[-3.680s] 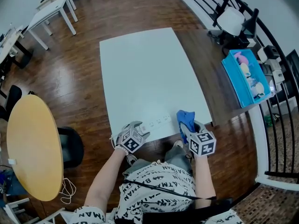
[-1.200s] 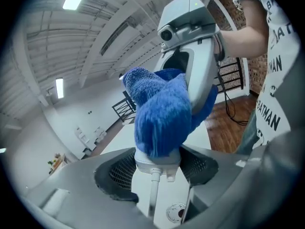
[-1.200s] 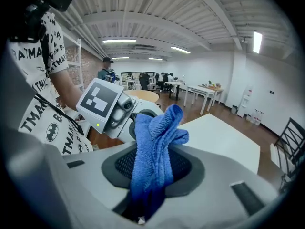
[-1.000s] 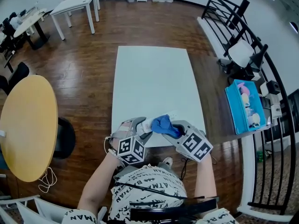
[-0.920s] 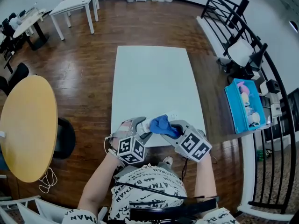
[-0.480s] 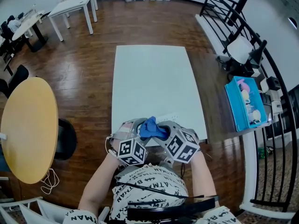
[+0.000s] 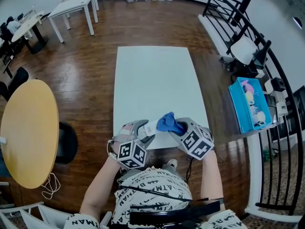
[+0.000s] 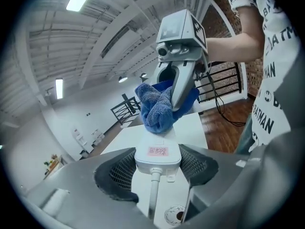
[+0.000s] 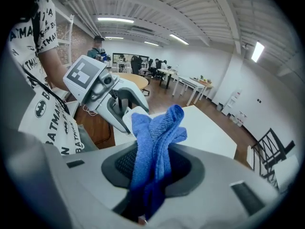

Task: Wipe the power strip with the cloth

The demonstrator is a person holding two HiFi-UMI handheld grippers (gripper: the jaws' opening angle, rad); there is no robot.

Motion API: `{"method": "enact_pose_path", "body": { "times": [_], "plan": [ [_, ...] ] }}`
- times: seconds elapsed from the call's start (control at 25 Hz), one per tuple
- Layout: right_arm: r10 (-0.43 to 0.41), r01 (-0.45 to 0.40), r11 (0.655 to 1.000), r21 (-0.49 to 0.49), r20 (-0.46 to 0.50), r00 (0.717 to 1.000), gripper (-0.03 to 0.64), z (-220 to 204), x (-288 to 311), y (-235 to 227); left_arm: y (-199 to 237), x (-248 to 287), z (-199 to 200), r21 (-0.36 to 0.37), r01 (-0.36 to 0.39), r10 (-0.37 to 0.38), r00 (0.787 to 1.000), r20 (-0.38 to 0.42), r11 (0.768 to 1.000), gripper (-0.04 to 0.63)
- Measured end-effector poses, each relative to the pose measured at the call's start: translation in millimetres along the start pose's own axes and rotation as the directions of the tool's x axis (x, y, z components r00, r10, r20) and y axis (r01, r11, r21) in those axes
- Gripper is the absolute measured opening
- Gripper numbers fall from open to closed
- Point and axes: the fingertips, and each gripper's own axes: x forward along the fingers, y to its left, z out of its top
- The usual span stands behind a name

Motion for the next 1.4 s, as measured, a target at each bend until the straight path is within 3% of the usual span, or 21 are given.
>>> {"method": "enact_pose_path", "body": {
  "times": [0.44,0.68,0.76,0.92,1.08,1.4],
  "plan": [
    [-0.132,0.142,0.978,0.151,-0.074,0.988,0.137,-67,-17,-61,3,-5,0,-0.045,0.004,-0.003,1.000,0.020,0.999,0.284],
    [-0.226,0.249,0.948,0.196,-0.135,0.965,0.137,-95,-26,-83,4,-8,2,-0.067,-0.002,0.004,0.999,0.032,0.998,0.284],
    [-0.250,0.270,0.935,0.232,-0.111,0.962,0.137,-91,-33,-82,10,-8,0,-0.097,-0.026,0.029,0.999,0.025,0.995,0.283],
    [-0.248,0.225,0.898,0.378,0.012,0.969,0.137,-77,-34,-66,31,-6,-5,-0.200,-0.098,0.103,0.995,0.012,0.975,0.284],
    [-0.211,0.103,0.849,0.518,0.154,0.965,0.137,-52,-15,-41,50,-5,-7,-0.305,-0.165,0.172,0.985,-0.003,0.938,0.283],
    [-0.123,-0.022,0.830,0.558,0.222,0.967,0.137,-16,27,4,55,-8,-7,-0.380,-0.197,0.215,0.977,0.004,0.904,0.284]
  ]
}}
